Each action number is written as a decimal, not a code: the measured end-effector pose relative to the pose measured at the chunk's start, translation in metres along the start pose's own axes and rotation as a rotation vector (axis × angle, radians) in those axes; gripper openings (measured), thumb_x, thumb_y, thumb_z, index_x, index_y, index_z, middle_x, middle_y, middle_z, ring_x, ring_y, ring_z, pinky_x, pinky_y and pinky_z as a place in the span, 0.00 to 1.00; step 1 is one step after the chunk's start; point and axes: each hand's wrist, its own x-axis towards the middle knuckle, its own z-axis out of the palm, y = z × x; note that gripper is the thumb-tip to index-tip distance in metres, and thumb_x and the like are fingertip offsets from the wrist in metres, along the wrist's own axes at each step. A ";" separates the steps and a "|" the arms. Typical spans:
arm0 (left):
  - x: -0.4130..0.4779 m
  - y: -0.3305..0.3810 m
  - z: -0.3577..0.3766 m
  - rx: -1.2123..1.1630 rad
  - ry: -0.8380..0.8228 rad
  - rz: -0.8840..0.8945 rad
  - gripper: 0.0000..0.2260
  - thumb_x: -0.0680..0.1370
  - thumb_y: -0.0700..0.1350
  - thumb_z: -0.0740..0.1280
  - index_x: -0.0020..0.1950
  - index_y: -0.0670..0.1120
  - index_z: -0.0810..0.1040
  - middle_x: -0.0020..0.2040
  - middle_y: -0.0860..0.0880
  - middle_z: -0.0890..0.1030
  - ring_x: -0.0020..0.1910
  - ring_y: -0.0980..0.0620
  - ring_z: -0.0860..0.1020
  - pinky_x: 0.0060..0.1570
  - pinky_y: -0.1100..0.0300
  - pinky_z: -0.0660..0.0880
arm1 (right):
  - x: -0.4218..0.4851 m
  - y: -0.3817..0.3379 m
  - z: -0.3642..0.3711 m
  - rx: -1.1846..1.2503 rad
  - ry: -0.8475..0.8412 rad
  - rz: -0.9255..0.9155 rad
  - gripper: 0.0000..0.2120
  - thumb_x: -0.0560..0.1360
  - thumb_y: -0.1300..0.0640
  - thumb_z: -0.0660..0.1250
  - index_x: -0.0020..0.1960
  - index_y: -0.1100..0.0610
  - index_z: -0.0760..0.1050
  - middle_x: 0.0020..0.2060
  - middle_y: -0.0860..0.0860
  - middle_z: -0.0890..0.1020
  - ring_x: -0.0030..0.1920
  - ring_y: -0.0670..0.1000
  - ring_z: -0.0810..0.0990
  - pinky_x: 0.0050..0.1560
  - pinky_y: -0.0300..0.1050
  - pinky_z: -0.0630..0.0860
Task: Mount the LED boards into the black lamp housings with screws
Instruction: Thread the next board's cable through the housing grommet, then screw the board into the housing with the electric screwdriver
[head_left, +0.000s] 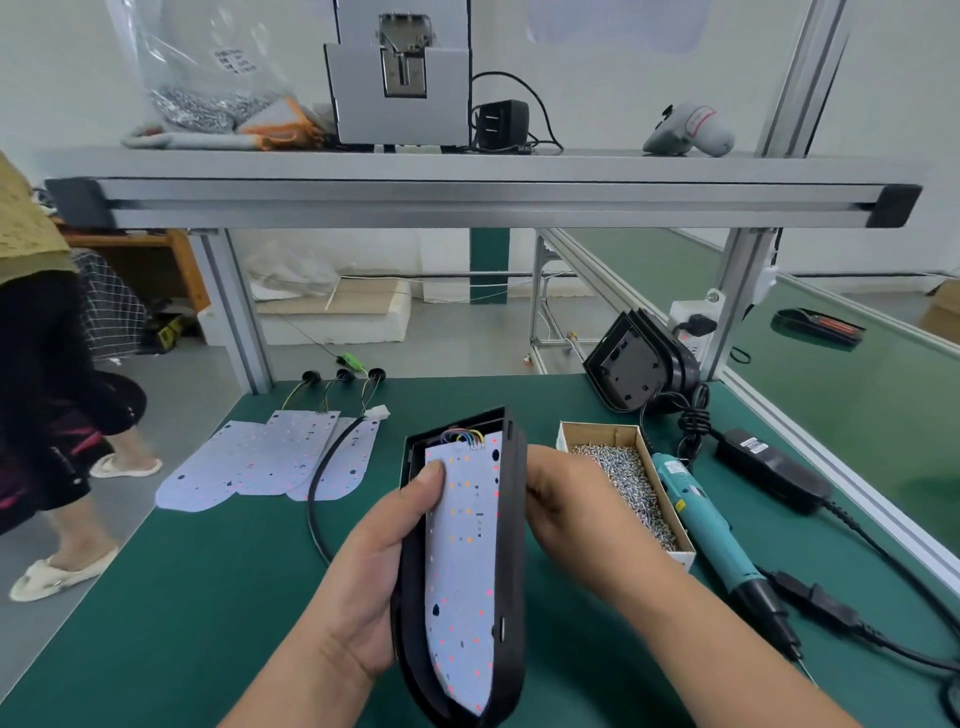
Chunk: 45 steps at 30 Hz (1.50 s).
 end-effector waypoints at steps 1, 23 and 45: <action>-0.001 0.000 0.001 0.000 0.007 0.004 0.22 0.74 0.57 0.72 0.54 0.39 0.89 0.44 0.39 0.87 0.36 0.42 0.86 0.35 0.52 0.83 | 0.001 -0.001 0.000 -0.002 -0.002 0.001 0.15 0.76 0.70 0.60 0.51 0.55 0.81 0.45 0.47 0.84 0.49 0.49 0.83 0.49 0.52 0.80; 0.015 -0.014 -0.004 0.434 0.231 0.217 0.07 0.85 0.45 0.69 0.57 0.48 0.87 0.58 0.44 0.88 0.60 0.42 0.86 0.62 0.43 0.81 | 0.010 0.006 -0.013 0.573 0.114 0.509 0.17 0.78 0.37 0.67 0.63 0.41 0.81 0.49 0.42 0.85 0.47 0.45 0.83 0.47 0.40 0.79; 0.027 -0.018 -0.006 0.878 0.336 0.163 0.12 0.67 0.44 0.62 0.48 0.40 0.75 0.39 0.48 0.79 0.38 0.50 0.73 0.44 0.52 0.72 | -0.041 0.070 -0.106 -0.676 -0.055 0.587 0.09 0.82 0.42 0.59 0.52 0.45 0.73 0.49 0.47 0.80 0.44 0.52 0.80 0.42 0.48 0.73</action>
